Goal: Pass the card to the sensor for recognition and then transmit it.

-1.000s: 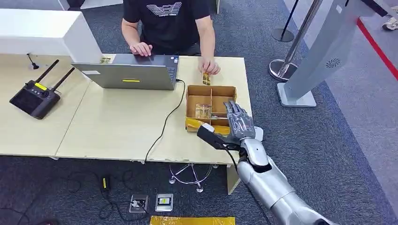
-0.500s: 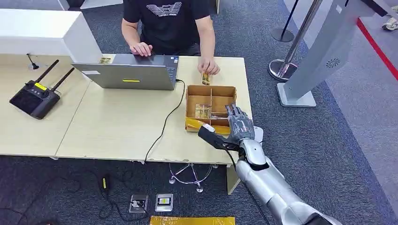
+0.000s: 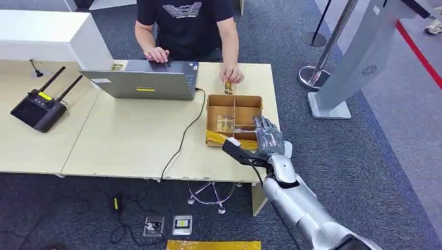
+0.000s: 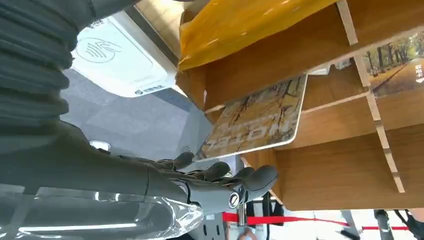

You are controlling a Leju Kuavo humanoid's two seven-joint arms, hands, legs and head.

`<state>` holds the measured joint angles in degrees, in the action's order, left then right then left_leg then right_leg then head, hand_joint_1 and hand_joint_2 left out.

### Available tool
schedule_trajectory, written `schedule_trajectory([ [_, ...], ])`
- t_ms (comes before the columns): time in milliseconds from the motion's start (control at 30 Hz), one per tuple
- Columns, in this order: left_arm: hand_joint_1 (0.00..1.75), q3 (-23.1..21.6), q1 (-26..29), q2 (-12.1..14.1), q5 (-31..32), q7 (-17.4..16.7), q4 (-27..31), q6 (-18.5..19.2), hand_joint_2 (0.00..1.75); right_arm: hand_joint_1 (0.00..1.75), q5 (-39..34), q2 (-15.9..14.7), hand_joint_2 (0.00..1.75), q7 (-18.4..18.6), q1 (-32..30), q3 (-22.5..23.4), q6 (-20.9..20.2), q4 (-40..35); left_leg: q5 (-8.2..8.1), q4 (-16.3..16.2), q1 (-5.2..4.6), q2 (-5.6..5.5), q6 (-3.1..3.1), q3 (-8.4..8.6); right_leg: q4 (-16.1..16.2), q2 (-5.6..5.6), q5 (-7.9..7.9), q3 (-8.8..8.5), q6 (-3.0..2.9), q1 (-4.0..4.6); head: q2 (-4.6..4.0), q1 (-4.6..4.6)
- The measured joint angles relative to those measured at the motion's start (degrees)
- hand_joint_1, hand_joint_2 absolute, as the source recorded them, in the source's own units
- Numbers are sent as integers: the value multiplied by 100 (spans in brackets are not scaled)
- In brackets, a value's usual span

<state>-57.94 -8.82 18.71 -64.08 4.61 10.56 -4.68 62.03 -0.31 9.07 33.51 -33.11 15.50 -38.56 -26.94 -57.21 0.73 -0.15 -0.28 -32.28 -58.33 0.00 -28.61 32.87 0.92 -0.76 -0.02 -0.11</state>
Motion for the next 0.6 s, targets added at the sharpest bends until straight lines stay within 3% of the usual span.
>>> schedule_trajectory([
  [600, 0, -98, 0, 0, -81, 9, 0, -2, 0, 0, 223, 57, 175, -20, 66, 2, -24, 4, 0, 0, 0, 0, 0, 0, 0, 0, 0, -1, 0, 0, 0, 2],
])
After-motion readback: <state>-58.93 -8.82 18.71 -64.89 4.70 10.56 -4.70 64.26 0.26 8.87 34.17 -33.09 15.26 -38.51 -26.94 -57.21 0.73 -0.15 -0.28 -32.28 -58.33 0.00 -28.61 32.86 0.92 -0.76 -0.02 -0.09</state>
